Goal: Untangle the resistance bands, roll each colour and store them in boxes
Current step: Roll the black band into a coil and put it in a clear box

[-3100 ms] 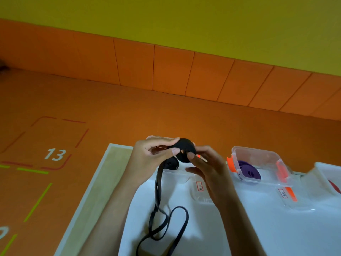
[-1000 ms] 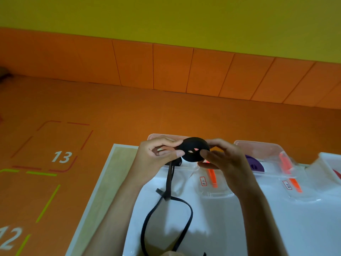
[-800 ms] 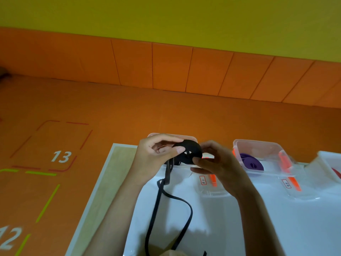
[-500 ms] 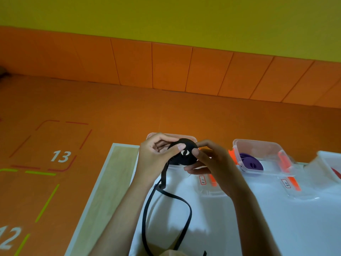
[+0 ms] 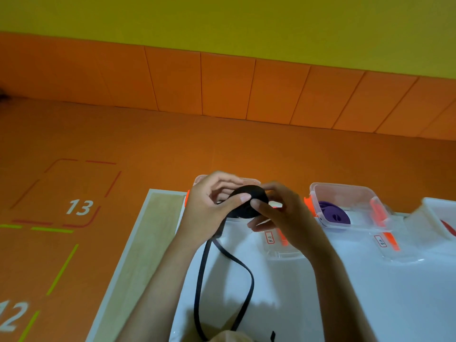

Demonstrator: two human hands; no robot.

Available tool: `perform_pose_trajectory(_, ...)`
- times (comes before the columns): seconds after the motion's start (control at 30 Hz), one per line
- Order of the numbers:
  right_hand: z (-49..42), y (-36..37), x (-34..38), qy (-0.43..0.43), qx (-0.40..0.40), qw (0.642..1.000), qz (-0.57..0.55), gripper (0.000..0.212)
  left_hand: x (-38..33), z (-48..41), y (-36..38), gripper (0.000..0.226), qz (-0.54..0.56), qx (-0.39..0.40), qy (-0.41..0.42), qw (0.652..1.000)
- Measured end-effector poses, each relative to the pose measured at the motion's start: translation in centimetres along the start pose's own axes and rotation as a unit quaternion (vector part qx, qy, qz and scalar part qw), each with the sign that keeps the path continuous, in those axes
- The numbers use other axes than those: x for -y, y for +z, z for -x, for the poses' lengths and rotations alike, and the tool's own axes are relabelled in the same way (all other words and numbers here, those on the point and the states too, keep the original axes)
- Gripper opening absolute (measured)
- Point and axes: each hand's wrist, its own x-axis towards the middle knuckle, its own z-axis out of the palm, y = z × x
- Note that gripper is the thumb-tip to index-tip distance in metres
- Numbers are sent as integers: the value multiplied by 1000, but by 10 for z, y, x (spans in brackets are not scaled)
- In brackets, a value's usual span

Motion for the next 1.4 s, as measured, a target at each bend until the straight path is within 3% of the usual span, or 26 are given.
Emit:
perform_pose_trajectory(0.13,3,2,3,-46,-11,996,-71,26,-2,-1,4,13,-20,-33,39,998)
perform_pose_trajectory(0.27,5,4,7,-44,-14,986,-161,28,-12,-2,3,33,-61,14,68,996)
perform_pose_trajectory(0.4,4,-4,11,-44,15,994,-97,26,-17,-5,-5,32,-40,23,69,997)
perform_pose_trajectory(0.53,3,-6,11,-90,-11,996,13,21,-16,-3,-9,31,19,-9,27,999)
perform_pose_trajectory(0.67,4,0,10,-101,-46,990,-86,19,-15,-6,-6,23,48,-51,46,997)
perform_pose_trajectory(0.8,5,1,16,-90,-50,983,-151,25,-20,-8,-10,34,17,6,65,998)
perform_pose_trajectory(1.0,8,3,20,-102,-7,987,-124,25,-27,-9,-12,36,23,-47,68,996)
perform_pose_trajectory(1.17,6,13,29,-106,-38,983,-145,26,-27,-8,-7,20,54,-97,84,990)
perform_pose_trajectory(1.4,3,7,30,-101,-9,981,-164,23,-33,-8,-16,30,79,-25,59,995)
